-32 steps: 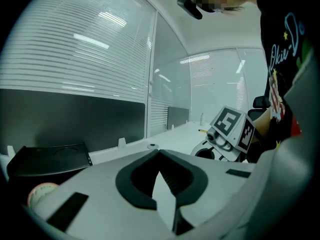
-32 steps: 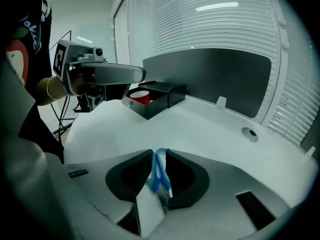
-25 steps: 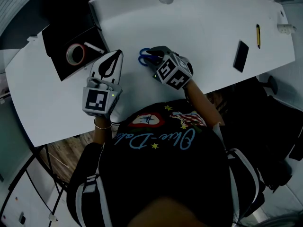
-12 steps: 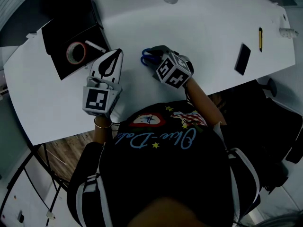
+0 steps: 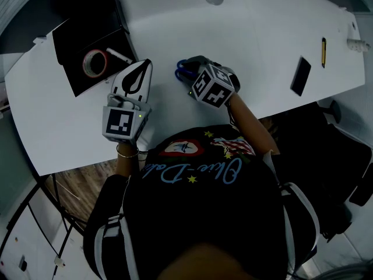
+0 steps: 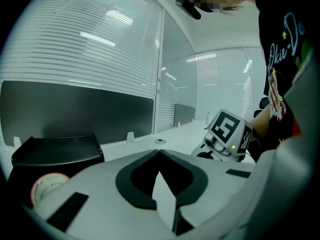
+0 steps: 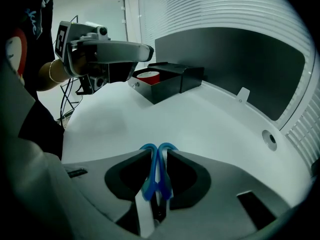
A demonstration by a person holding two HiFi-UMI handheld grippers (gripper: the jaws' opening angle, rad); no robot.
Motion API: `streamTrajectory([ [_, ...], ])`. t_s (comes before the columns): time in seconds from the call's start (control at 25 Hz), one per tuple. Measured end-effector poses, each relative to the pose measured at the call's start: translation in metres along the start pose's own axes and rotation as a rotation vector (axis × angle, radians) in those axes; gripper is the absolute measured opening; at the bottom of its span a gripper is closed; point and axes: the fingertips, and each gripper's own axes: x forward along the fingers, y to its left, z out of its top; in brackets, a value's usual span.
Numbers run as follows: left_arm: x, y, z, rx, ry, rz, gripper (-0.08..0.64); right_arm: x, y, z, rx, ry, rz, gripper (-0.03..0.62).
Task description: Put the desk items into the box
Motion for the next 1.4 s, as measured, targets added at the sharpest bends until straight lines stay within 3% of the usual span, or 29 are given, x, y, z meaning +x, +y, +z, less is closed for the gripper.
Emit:
streamTrajectory([
  [0.4, -0.002, 0.000, 0.001, 0.004, 0.000, 0.012, 0.000, 0.000, 0.002, 0.001, -0.009, 0.001, -0.002, 0.088],
  [0.52, -0.004, -0.001, 0.004, 0.009, -0.008, 0.016, 0.000, -0.004, -0.006, 0.002, -0.007, -0.015, -0.054, 0.083],
  [0.76, -0.011, -0.002, 0.007, 0.026, -0.010, 0.025, 0.000, -0.033, -0.028, 0.008, 0.105, -0.112, -0.136, 0.080],
  [1.4, -0.022, -0.032, 0.030, 0.100, -0.033, 0.020, 0.000, -0.105, -0.057, 0.017, 0.180, -0.293, -0.290, 0.078],
])
